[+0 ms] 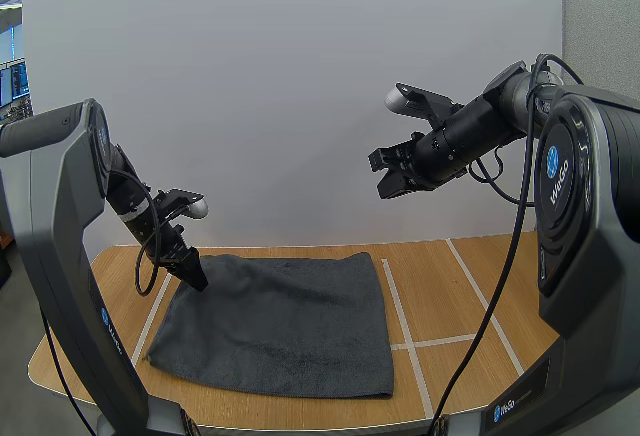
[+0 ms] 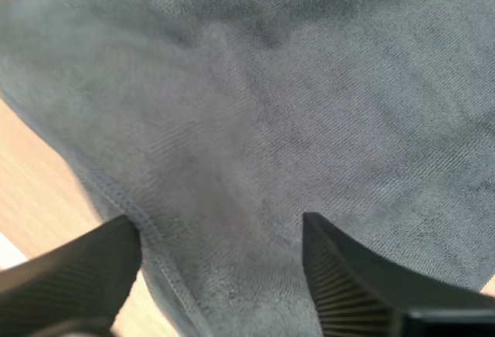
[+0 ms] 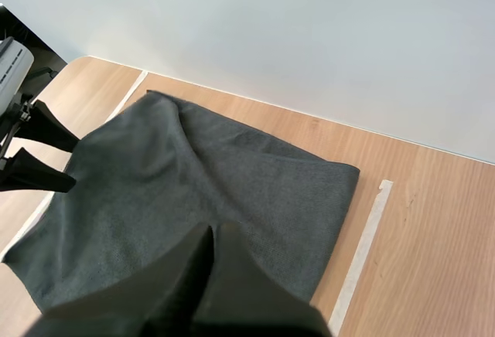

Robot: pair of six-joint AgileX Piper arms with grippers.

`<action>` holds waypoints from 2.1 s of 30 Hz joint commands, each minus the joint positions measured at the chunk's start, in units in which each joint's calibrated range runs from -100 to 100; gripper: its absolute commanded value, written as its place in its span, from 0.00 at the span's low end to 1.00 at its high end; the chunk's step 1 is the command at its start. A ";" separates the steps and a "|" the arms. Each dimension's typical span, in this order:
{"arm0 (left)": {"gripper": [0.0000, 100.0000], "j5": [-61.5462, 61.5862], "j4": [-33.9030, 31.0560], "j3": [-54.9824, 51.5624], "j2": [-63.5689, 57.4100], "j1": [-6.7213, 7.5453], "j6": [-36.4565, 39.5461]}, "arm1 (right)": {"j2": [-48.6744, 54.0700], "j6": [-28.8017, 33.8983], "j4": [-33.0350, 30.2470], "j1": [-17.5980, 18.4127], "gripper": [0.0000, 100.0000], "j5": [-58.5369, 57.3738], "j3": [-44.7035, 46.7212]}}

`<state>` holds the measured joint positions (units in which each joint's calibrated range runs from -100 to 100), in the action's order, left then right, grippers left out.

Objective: Fold the towel

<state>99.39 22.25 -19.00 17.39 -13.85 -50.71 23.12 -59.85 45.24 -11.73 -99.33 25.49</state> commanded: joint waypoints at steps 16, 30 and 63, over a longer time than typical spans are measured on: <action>1.00 0.61 2.00 -0.20 -11.26 -0.09 2.18 | -10.91 0.76 -2.30 14.15 0.00 5.44 -0.27; 0.00 0.61 7.50 -2.32 -12.16 0.37 -1.43 | -33.91 -1.80 -1.64 16.19 0.00 22.56 -7.11; 0.00 0.61 2.85 -2.32 -0.13 2.37 -1.97 | -51.87 -1.69 -4.09 21.04 0.00 33.42 -21.35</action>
<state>99.72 25.79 -21.25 15.13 -11.77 -52.78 -27.14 -61.25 42.39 7.71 -67.50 4.68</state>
